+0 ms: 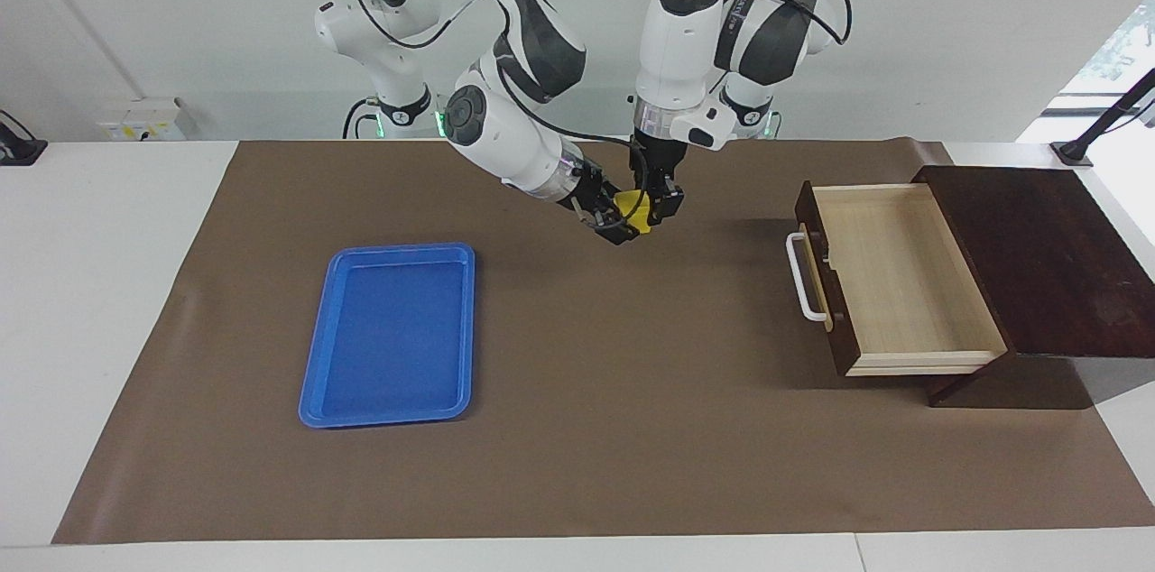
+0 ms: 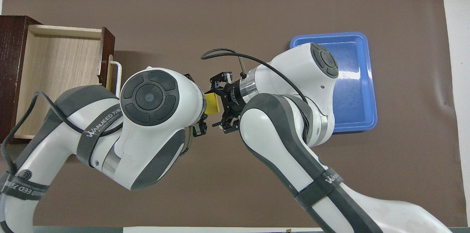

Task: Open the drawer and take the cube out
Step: 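Grasp the yellow cube from the left gripper with the right gripper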

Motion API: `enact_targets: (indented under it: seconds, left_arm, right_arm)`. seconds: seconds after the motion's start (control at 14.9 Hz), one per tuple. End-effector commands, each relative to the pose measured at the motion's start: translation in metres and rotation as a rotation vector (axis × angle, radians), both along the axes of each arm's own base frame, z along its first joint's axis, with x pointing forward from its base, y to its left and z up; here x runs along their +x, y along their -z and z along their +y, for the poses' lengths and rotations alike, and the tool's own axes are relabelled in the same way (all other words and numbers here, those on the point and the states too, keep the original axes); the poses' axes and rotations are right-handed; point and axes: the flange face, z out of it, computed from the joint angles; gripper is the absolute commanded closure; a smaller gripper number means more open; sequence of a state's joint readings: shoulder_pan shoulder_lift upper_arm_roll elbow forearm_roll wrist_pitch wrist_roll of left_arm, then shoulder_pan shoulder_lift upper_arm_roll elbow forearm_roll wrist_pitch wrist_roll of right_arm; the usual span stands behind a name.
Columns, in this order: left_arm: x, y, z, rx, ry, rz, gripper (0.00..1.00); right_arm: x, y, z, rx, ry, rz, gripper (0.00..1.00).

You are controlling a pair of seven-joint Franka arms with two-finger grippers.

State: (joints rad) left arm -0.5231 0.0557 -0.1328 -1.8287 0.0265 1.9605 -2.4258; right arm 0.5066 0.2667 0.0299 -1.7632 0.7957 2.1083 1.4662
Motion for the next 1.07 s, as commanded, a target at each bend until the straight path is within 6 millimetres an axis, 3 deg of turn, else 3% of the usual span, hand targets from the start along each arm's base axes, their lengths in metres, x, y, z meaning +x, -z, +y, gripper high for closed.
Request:
enact_targets:
  seconds: [0.0,0.47,0.54,0.6,0.8,1.0]
  left_arm:
    - [-0.002,0.0,0.001,-0.012,-0.003,0.003,1.0]
    - [-0.003,-0.001,0.001,-0.012,0.0,0.003,1.0]
    - [-0.002,0.0,0.001,-0.009,0.01,0.003,0.64]
    - [-0.001,-0.001,0.001,-0.011,0.026,0.001,0.03]
    - [0.009,0.0,0.017,-0.003,0.049,0.001,0.0]
    - [0.037,0.018,0.073,0.025,0.112,0.027,0.0]
  right_arm:
    - [0.002,-0.002,0.003,0.031,-0.01,-0.001,1.0]
    - [0.005,-0.009,0.002,0.039,-0.013,-0.007,1.0]
    - [0.005,-0.01,0.002,0.04,-0.013,-0.009,1.0]
    - [0.005,-0.012,0.003,0.041,-0.014,-0.013,1.0]
    - [0.006,-0.013,0.003,0.043,-0.013,-0.014,1.0]
    - [0.007,-0.015,0.001,0.045,-0.011,-0.017,1.0]
